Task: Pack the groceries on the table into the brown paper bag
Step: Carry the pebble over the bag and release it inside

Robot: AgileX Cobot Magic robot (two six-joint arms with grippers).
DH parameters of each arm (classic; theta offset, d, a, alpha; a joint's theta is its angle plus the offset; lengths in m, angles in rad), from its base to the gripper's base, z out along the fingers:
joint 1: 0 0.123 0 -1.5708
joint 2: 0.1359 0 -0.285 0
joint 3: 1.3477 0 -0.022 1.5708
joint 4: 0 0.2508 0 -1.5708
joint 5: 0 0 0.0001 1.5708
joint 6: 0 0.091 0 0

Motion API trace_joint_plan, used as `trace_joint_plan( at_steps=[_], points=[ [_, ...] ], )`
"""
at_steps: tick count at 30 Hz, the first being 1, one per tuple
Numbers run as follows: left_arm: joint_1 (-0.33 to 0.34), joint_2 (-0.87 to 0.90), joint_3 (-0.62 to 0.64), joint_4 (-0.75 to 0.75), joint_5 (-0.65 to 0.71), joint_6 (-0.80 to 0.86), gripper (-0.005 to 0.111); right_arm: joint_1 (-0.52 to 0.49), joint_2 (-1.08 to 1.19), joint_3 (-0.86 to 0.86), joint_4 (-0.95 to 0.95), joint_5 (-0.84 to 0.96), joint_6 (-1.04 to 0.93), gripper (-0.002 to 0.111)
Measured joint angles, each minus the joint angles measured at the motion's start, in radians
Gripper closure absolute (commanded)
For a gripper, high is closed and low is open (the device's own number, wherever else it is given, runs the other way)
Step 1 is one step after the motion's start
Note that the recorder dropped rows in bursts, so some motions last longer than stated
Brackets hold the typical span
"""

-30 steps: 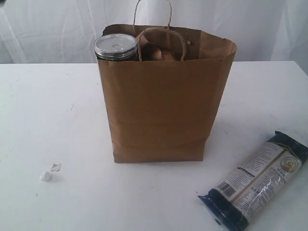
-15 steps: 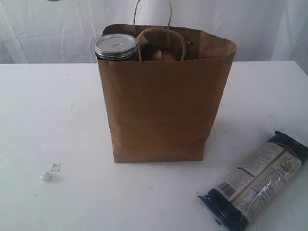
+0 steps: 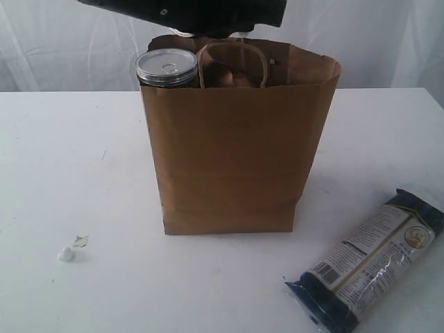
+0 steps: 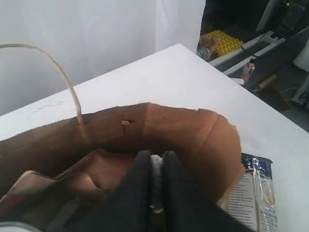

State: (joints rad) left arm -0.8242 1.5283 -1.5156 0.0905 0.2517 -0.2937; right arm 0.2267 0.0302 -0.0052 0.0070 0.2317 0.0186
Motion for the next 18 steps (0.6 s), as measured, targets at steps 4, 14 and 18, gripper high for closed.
trace_joint_plan(
  at_steps=[4,14,18],
  points=[
    [0.000,0.039,-0.022,-0.010,-0.007,0.002,0.107,0.000,0.000,0.000,0.000,0.000,0.000,0.108],
    [0.000,0.065,-0.025,-0.023,-0.018,0.003,0.051,0.000,0.000,0.000,0.000,0.000,0.000,0.108],
    [0.000,0.069,-0.027,-0.024,-0.058,0.003,0.047,0.000,0.000,0.000,0.000,0.000,0.000,0.108]
  ],
)
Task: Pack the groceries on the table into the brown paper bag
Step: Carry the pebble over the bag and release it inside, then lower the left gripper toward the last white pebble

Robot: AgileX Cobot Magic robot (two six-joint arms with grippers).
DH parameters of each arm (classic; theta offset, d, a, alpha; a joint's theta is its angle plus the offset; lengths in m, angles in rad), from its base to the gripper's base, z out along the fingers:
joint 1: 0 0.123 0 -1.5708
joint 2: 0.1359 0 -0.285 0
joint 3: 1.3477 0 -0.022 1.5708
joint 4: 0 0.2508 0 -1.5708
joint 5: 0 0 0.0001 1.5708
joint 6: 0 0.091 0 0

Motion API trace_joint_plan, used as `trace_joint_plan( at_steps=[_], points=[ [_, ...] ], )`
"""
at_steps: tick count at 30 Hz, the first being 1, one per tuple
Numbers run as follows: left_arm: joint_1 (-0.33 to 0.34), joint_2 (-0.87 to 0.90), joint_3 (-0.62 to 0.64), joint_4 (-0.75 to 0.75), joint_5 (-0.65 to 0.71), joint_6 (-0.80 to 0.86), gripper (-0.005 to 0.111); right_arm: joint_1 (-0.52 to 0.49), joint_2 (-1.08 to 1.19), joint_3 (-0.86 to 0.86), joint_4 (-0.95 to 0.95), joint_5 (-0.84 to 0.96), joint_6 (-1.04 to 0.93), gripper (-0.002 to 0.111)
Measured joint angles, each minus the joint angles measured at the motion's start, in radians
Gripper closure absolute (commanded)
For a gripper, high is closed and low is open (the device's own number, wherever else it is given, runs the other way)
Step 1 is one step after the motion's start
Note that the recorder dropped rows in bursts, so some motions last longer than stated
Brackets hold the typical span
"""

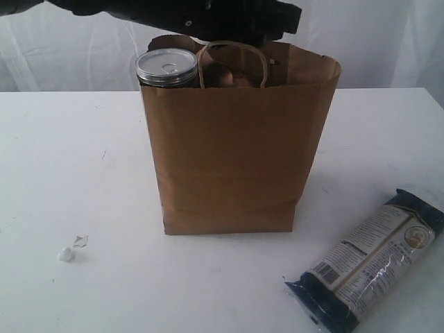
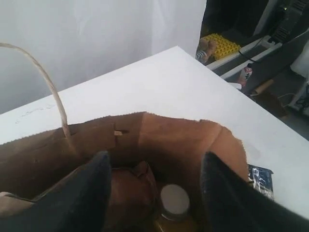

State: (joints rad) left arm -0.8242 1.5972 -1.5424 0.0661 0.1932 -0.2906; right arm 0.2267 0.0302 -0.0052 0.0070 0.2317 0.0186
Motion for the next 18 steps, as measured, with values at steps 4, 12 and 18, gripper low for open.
trace_joint_plan(
  at_steps=[4,12,18],
  points=[
    [0.000,-0.037,0.000,-0.007,0.006,-0.014,0.053,0.000,0.000,0.000,0.000,0.000,0.002,0.108],
    [0.079,-0.285,0.000,0.048,0.164,-0.014,0.057,0.000,0.000,0.000,0.000,0.000,0.002,0.108],
    [0.133,-0.432,-0.002,0.152,0.302,-0.014,0.080,0.000,0.000,0.000,0.000,0.000,0.002,0.108]
  ],
)
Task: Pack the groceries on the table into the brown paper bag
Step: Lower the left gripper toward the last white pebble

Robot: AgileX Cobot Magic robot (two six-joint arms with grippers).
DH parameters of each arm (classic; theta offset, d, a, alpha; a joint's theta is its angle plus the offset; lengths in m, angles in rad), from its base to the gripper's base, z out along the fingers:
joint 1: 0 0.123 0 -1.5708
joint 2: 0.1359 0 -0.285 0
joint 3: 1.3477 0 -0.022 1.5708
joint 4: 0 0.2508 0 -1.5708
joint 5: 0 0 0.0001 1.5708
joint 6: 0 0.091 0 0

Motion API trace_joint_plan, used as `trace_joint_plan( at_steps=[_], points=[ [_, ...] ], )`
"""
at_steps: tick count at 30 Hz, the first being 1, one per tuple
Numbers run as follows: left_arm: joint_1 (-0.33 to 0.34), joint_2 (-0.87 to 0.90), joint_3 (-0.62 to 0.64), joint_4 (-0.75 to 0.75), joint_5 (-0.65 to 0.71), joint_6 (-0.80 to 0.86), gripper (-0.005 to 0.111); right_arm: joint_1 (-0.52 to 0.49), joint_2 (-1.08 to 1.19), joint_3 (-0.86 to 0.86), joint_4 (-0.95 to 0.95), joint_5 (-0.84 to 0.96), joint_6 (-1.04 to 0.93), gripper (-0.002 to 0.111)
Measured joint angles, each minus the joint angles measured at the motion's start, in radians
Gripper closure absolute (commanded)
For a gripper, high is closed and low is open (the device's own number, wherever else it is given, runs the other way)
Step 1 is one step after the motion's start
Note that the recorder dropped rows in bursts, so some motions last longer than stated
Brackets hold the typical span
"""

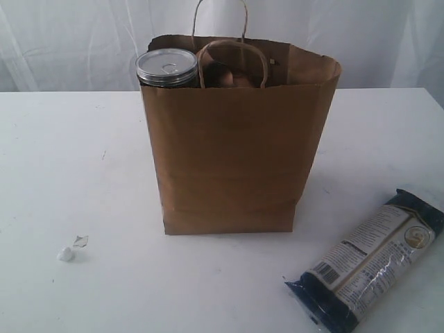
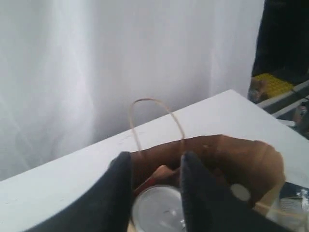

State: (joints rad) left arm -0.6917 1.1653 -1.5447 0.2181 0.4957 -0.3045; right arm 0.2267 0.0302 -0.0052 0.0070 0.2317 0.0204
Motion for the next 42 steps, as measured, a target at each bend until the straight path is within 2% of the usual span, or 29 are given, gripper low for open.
trace_joint_plan(
  at_steps=[10,14,18,30,42],
  points=[
    [0.081,-0.186,0.000,0.188,0.291,-0.004,0.107,0.000,0.000,0.000,0.000,0.000,0.000,0.108],
    [0.086,-0.253,0.042,0.259,0.358,-0.026,0.107,0.000,0.000,0.000,0.000,0.000,0.000,0.108],
    [0.087,-0.324,0.154,0.321,0.413,-0.096,0.107,0.000,0.000,0.000,0.000,0.000,0.000,0.108],
    [0.087,-0.462,0.573,0.318,0.378,-0.302,0.107,0.000,0.000,0.000,0.000,0.000,0.000,0.108],
    [0.087,-0.472,0.823,0.173,0.191,-0.361,0.107,0.000,0.000,0.000,0.000,0.000,0.000,0.108]
  ],
)
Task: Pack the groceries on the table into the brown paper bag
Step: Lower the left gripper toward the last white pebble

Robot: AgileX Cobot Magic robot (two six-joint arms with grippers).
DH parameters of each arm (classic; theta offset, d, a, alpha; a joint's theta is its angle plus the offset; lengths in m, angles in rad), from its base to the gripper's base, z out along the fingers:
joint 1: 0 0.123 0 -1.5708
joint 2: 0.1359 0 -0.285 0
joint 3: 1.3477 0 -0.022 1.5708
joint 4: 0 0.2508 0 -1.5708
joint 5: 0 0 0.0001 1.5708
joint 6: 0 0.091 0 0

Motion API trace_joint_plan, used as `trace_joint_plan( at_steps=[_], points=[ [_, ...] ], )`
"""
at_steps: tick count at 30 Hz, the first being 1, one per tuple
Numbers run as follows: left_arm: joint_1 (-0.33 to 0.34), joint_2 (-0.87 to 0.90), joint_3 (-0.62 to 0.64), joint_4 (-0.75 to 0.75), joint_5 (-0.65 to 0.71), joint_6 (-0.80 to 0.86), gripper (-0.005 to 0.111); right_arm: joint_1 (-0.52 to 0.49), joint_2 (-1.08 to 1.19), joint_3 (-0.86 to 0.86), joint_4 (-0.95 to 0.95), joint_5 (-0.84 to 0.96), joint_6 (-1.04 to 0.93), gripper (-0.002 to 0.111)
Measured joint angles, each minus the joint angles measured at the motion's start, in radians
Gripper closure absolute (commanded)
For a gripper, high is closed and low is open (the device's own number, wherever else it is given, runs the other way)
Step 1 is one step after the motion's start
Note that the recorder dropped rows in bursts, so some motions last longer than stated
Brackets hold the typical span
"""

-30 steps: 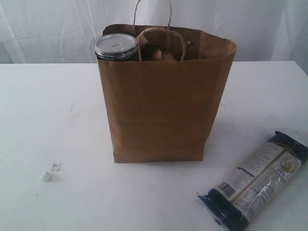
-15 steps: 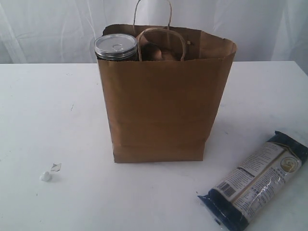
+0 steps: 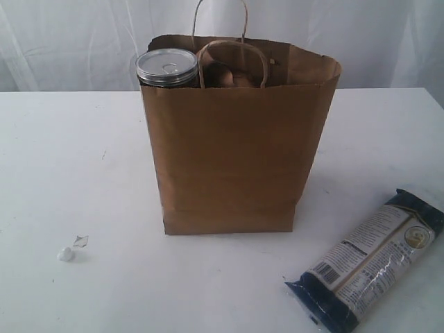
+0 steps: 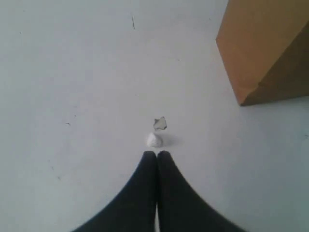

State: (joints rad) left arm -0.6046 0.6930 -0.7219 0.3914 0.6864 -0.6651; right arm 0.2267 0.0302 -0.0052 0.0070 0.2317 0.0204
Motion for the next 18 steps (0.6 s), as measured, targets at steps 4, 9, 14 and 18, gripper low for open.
trace_joint_plan(
  at_steps=[4,9,14,18],
  points=[
    [0.000,0.000,0.073,-0.029,-0.058,-0.012,0.107,0.000,0.000,0.000,0.000,0.000,0.000,0.108],
    [0.000,0.000,0.169,-0.038,-0.146,-0.078,0.107,0.000,0.000,0.000,0.000,0.000,0.000,0.108],
    [0.000,0.046,0.193,-0.040,-0.162,-0.130,0.107,0.000,0.000,0.000,0.000,0.000,0.010,0.108],
    [0.000,0.097,0.193,-0.042,-0.162,-0.137,0.081,0.000,0.000,0.000,0.000,0.000,0.017,0.108]
  ],
)
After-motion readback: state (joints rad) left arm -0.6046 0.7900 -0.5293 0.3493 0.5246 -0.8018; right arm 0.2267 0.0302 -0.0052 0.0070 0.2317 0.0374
